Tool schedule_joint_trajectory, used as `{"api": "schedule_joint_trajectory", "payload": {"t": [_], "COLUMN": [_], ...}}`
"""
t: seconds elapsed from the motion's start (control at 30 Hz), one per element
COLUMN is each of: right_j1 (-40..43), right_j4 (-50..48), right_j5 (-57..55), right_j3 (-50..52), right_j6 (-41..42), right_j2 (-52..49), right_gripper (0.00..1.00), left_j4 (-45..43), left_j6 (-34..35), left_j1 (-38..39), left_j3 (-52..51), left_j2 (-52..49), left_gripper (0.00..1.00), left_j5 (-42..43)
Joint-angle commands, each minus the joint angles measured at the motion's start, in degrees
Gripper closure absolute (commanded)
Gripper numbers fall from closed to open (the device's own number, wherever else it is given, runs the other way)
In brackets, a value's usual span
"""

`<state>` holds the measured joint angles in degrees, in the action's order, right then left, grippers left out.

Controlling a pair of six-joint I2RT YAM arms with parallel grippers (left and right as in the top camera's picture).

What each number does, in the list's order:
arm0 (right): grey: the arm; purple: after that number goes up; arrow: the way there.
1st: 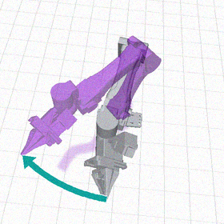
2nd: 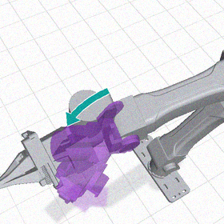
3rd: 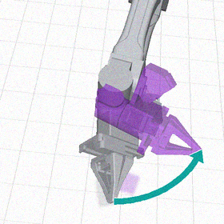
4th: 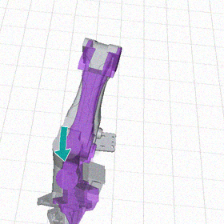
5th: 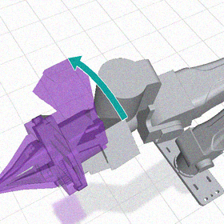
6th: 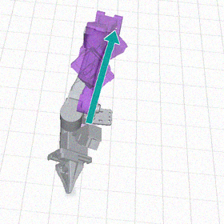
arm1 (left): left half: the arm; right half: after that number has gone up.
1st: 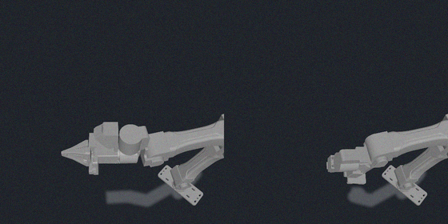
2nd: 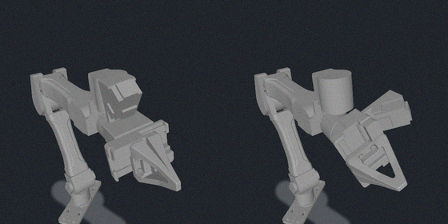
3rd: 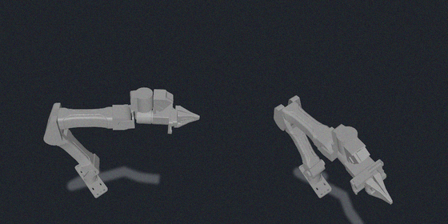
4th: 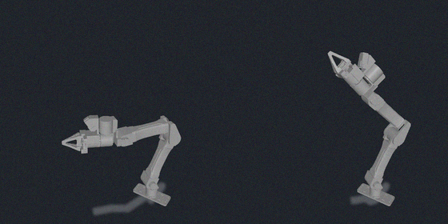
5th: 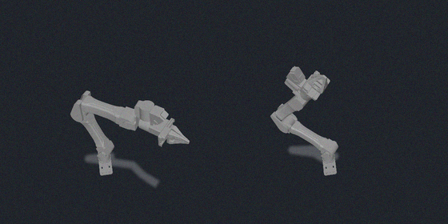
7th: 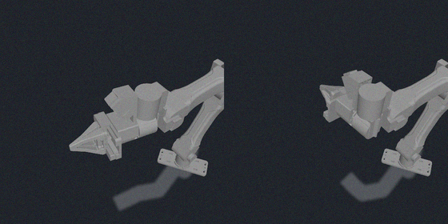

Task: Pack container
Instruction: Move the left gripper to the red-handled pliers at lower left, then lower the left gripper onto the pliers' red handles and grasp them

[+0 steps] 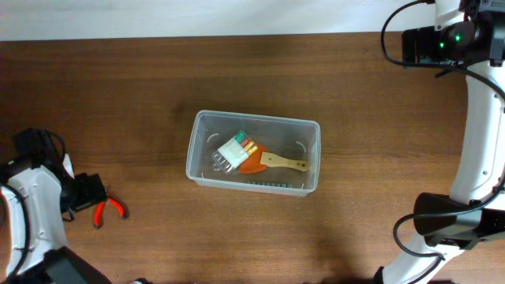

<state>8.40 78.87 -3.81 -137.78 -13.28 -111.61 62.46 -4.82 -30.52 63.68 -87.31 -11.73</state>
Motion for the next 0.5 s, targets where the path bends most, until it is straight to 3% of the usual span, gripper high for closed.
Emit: {"api": "schedule_joint_trajectory", "payload": {"t": [0.0, 0.47], "right_j1": [0.35, 0.35], "right_j4": [-0.2, -0.17], "right_j5": [0.55, 0.52], "right_j3": [-0.02, -0.02], "right_j6": [0.24, 0.07], "right_j2": [-0.26, -0.26], "right_gripper": [0.02, 0.01], "left_j4": [-1.62, -5.2], "left_j6": [-4.09, -5.4], "left_j1": [-0.28, -0.28], "left_j3": [-2.36, -2.69], "left_j2": [-3.37, -18.14], "left_gripper": [0.01, 0.01], "left_j5": [1.97, -0.17]}}
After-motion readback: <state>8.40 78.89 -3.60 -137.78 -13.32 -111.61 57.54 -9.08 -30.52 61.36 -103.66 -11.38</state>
